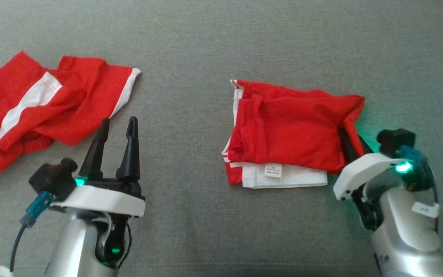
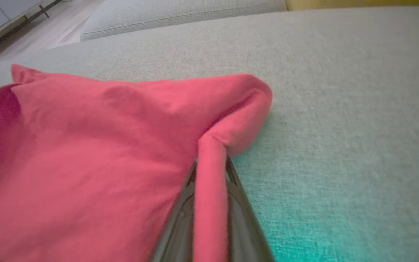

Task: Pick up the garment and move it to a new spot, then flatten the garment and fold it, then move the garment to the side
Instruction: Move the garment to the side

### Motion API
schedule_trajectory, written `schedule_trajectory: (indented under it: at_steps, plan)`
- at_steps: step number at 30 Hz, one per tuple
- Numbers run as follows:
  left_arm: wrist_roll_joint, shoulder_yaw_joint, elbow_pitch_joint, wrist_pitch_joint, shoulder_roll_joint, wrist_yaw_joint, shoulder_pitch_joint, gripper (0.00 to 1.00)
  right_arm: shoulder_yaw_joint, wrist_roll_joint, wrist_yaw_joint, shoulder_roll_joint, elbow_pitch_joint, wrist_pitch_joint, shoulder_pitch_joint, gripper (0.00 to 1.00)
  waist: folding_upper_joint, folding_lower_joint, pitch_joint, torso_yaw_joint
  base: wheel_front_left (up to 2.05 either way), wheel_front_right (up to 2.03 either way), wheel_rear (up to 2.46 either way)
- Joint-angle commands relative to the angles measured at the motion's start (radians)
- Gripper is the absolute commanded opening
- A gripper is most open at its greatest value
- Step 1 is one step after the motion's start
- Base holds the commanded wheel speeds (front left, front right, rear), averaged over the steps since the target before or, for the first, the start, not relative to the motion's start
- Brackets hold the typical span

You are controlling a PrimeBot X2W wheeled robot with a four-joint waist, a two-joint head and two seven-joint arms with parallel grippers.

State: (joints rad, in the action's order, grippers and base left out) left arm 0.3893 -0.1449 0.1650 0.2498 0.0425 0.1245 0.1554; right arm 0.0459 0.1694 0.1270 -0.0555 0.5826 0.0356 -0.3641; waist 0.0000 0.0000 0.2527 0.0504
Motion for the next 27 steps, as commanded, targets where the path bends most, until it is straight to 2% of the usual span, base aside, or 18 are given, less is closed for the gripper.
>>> schedule_trajectory:
  at_steps: [1,3,7,10,14,19,22,27]
  plan:
    - [-0.01,0.039,-0.031,0.012,0.008,0.006,0.037,1.0,0.048,-0.057,0.004,0.0,-0.035,-0.038,-0.033,0.0,0.0,0.0,-0.002,-0.012,0.0,0.0,0.0]
    - [-0.011,0.041,-0.031,0.012,0.008,0.006,0.038,1.0,0.06,-0.084,0.004,-0.009,-0.043,-0.054,-0.04,0.0,0.0,0.0,-0.003,-0.017,0.0,0.0,0.0]
    - [-0.014,0.044,-0.035,0.012,0.008,0.006,0.044,1.0,0.105,-0.166,0.004,-0.069,-0.087,-0.106,-0.078,0.0,0.0,0.0,-0.003,-0.038,0.0,0.0,0.0]
    - [-0.014,0.044,-0.041,0.012,0.008,0.006,0.045,1.0,0.144,-0.194,0.004,-0.132,-0.119,-0.113,-0.115,0.0,0.0,0.0,0.002,-0.055,0.0,0.0,0.0]
    - [-0.018,0.039,-0.048,0.012,0.008,0.006,0.049,1.0,0.157,-0.181,0.004,-0.235,-0.138,-0.065,-0.171,0.0,0.0,0.0,0.021,-0.072,0.0,0.0,0.0]
    - [-0.022,0.03,-0.056,0.012,0.008,0.006,0.066,1.0,0.069,-0.133,0.004,-0.36,-0.106,0.005,-0.226,0.0,0.0,0.0,0.051,-0.076,0.0,0.0,0.0]
    - [-0.024,0.026,-0.057,0.012,0.008,0.006,0.075,1.0,-0.004,-0.131,0.004,-0.409,-0.073,0.029,-0.25,0.0,0.0,0.0,0.065,-0.074,0.0,0.0,0.0]
    - [-0.025,0.033,-0.054,0.012,0.008,0.006,0.082,1.0,-0.117,-0.158,0.004,-0.417,-0.051,0.048,-0.27,0.0,0.0,0.0,0.076,-0.072,0.0,0.0,0.0]
